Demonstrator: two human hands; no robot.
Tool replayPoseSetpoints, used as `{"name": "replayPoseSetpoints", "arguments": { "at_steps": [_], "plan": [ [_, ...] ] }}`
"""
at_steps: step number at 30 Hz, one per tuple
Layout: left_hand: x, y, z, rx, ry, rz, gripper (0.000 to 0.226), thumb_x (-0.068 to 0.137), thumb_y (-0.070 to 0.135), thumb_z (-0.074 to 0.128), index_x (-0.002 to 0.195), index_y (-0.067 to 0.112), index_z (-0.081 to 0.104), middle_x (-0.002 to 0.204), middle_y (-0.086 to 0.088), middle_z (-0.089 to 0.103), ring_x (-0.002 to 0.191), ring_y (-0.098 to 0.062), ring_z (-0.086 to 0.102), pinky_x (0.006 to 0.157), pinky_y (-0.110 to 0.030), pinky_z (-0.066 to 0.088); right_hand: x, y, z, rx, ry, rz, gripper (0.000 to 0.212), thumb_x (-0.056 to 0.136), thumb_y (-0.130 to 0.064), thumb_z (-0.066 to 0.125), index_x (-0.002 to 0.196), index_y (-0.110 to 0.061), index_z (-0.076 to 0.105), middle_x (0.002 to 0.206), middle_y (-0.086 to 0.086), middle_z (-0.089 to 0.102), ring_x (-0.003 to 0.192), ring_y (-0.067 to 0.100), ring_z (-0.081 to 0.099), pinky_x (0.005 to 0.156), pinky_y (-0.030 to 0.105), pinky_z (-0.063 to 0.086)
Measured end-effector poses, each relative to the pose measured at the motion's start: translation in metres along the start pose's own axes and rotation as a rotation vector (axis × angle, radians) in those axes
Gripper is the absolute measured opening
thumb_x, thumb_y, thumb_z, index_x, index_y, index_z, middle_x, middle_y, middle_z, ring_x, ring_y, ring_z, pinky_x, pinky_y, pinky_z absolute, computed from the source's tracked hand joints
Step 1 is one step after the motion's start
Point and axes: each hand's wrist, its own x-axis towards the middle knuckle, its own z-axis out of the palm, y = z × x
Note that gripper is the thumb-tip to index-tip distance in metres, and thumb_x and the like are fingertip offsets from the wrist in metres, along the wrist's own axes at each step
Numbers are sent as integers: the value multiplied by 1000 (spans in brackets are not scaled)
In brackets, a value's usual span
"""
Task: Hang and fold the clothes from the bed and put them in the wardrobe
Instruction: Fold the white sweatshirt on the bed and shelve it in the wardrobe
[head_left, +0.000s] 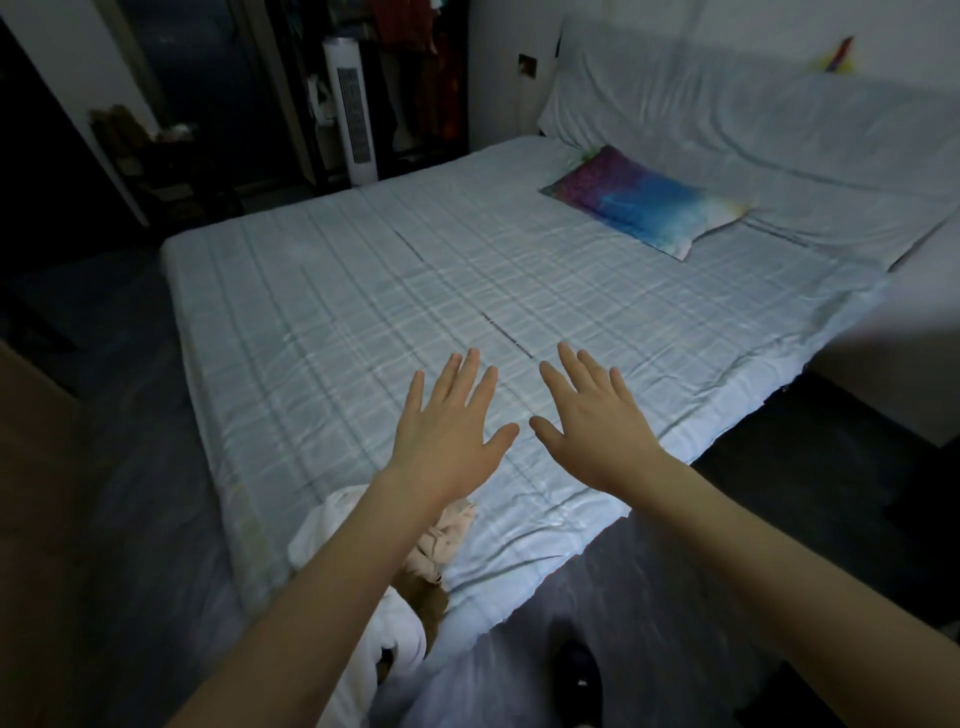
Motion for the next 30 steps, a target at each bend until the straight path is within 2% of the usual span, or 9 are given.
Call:
{"name": "replayPoseSetpoints", "arguments": {
  "at_steps": [7, 15, 22, 25, 30],
  "plan": [
    [73, -11, 17, -1, -51, -161, 73, 98, 63, 15, 155, 25, -9, 160, 2, -24, 147, -14, -23, 119, -48, -13, 93, 29, 20, 21, -53, -148, 69, 100, -49, 37, 154, -17, 11, 163, 7, -8, 150, 26, -4, 121, 48, 2],
    [134, -43, 30, -88, -58, -493, 71, 99, 62, 16, 155, 26, -8, 160, 3, -23, 148, -13, -20, 120, -45, -10, 217, 45, 40, 24, -166, -410, 69, 100, -47, 37, 154, -17, 8, 163, 7, -7, 150, 25, -4, 121, 48, 2],
    [94, -82, 68, -174, -213, -818, 70, 100, 59, 19, 156, 28, -8, 160, 3, -25, 148, -17, -20, 120, -46, -9, 257, -18, 101, 5, -336, -712, 68, 100, -46, 36, 154, -16, 9, 163, 9, -6, 150, 27, -2, 121, 49, 4],
    [73, -95, 87, -244, -209, -906, 69, 99, 60, 20, 156, 28, -6, 160, 4, -24, 148, -16, -19, 120, -46, -8, 257, -55, 130, -11, -402, -825, 68, 100, -46, 36, 155, -16, 9, 163, 8, -7, 150, 26, -3, 120, 48, 3],
    [26, -114, 133, -241, -248, -1096, 69, 100, 56, 25, 157, 25, 1, 164, -1, -11, 151, -21, -4, 120, -47, 3, 251, -109, 178, 6, -493, -922, 66, 100, -42, 39, 154, -15, 12, 163, 9, -3, 150, 26, 1, 120, 48, 5]
  ]
}}
